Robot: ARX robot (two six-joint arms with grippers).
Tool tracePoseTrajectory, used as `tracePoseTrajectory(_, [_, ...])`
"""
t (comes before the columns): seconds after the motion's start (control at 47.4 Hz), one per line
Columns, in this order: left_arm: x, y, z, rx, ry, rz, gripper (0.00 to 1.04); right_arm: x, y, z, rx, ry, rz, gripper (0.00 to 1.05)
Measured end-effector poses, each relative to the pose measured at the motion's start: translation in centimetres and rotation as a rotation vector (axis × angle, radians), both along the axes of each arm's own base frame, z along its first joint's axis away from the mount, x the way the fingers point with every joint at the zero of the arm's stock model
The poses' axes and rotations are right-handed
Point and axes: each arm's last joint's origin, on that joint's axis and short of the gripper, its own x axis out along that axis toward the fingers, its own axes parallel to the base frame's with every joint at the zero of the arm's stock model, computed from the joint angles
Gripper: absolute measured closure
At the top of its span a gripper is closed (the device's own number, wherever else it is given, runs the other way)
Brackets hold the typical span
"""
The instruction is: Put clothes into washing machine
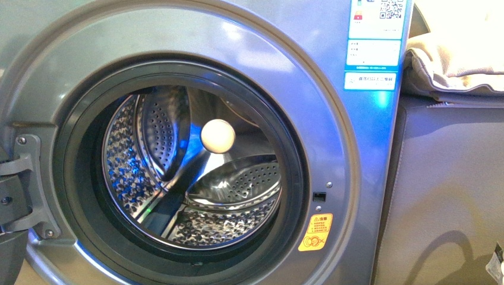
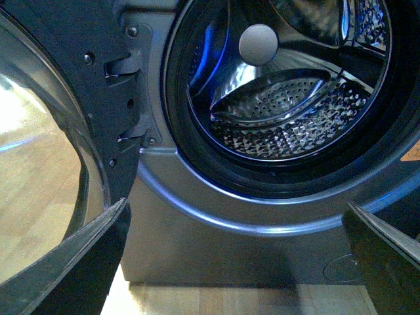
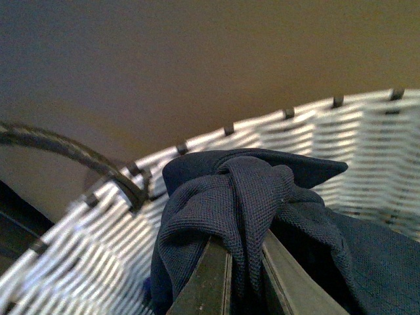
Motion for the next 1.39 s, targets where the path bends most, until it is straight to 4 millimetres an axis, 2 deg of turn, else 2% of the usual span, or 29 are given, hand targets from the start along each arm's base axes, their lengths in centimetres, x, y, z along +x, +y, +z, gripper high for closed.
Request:
tracePoseTrajectory(0.169, [0.0,0.0,0.0,0.000,0.000,0.000,0.06,-1.0,0.5,6.9,-0.080,-0.147,0.031,0.99])
tracePoseTrajectory(0.274, [0.0,0.0,0.0,0.000,0.000,0.000,0.06,-1.2,1.5,11.2,-0.125,-0.223,0.063,0.99])
tracePoseTrajectory(0.633, [0.0,0.0,0.0,0.000,0.000,0.000,0.06,-1.0,5.3,21.1,-0.210,-0.392,0.161,0.99])
tracePoseTrajectory(0.76, [0.0,0.0,0.0,0.000,0.000,0.000,0.06,-1.1,7.5,25.0,-0.212,-0.444,0.241,0.99])
tracePoseTrajectory(0.929, [0.0,0.0,0.0,0.000,0.000,0.000,0.06,-1.2,12.1,31.8,-0.192,-0.550,0.383,0.99])
tracePoseTrajectory(1.14, [0.0,0.0,0.0,0.000,0.000,0.000,0.06,-1.2,16.0,35.9,-0.190,-0.579,0.487,0.99])
tracePoseTrajectory(1.203, [0.0,0.0,0.0,0.000,0.000,0.000,0.06,-0.9,17.8,37.0,-0.201,-0.581,0.526,0.99])
tracePoseTrajectory(1.288, [0.0,0.0,0.0,0.000,0.000,0.000,0.06,-0.5,20.1,38.1,-0.211,-0.572,0.588,0.99])
tracePoseTrajectory(1.393, [0.0,0.0,0.0,0.000,0.000,0.000,0.06,-0.1,21.8,38.9,-0.209,-0.559,0.653,0.99])
